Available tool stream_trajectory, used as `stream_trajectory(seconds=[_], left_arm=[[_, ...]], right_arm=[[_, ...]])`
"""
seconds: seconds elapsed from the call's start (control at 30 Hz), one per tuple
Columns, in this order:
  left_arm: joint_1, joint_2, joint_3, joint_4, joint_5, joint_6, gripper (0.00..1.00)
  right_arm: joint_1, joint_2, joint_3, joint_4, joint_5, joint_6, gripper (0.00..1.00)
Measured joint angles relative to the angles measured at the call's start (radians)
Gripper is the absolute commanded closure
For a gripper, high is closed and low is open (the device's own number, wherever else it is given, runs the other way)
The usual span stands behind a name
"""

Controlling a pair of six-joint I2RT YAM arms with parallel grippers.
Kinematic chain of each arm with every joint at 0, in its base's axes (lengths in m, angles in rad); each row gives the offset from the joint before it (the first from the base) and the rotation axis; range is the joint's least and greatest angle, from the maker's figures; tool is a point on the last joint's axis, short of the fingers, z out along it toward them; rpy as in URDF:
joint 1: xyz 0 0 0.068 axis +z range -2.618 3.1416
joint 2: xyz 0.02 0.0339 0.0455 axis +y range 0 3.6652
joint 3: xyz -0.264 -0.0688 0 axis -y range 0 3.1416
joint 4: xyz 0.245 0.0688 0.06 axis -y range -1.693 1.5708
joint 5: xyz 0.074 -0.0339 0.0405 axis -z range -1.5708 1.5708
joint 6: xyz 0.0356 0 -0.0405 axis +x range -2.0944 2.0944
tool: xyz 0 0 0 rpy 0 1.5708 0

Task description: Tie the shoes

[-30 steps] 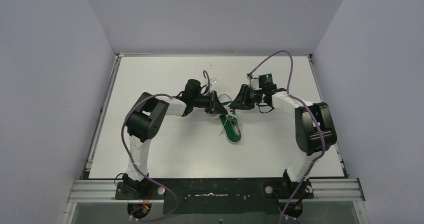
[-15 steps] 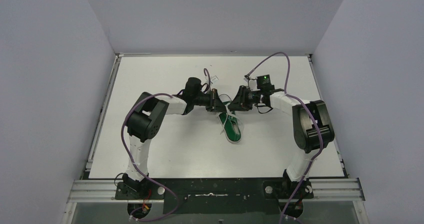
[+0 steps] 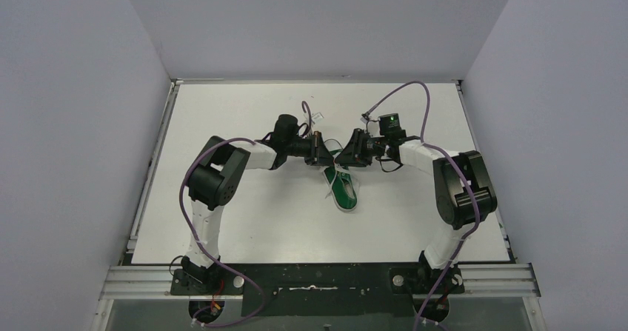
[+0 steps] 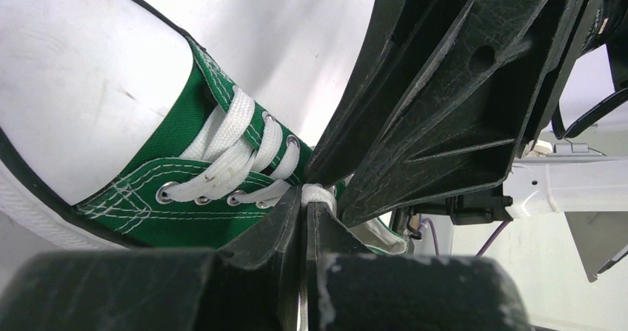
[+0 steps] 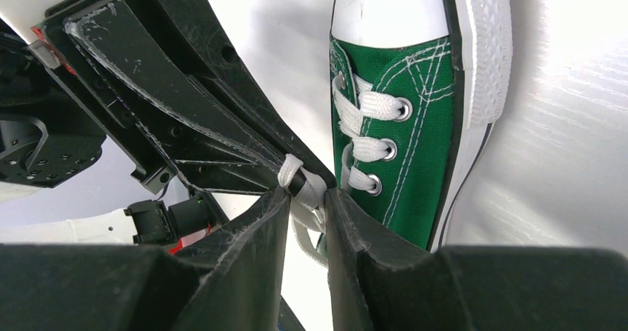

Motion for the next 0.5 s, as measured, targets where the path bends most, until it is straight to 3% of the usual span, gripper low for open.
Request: stream_trajectory(seconds=[0.13,0.4,0.5], left_arm=[[0.001,0.0,0.0,0.001,0.0,-0.002,1.0],[0.0,0.0,-0.006,0.002,-0.001,-0.003,1.0],[0.0,0.0,-0.006,0.002,0.0,-0.003,1.0]], right_arm=[[0.006,0.0,0.0,-0.01,0.028,-0.005,0.79],[0.039,-0.003,0.062,-0.129,0.107,-0.066,0.74],[0.058,-0.003,0.094,-0.182,0.145,-0.1,0.8]])
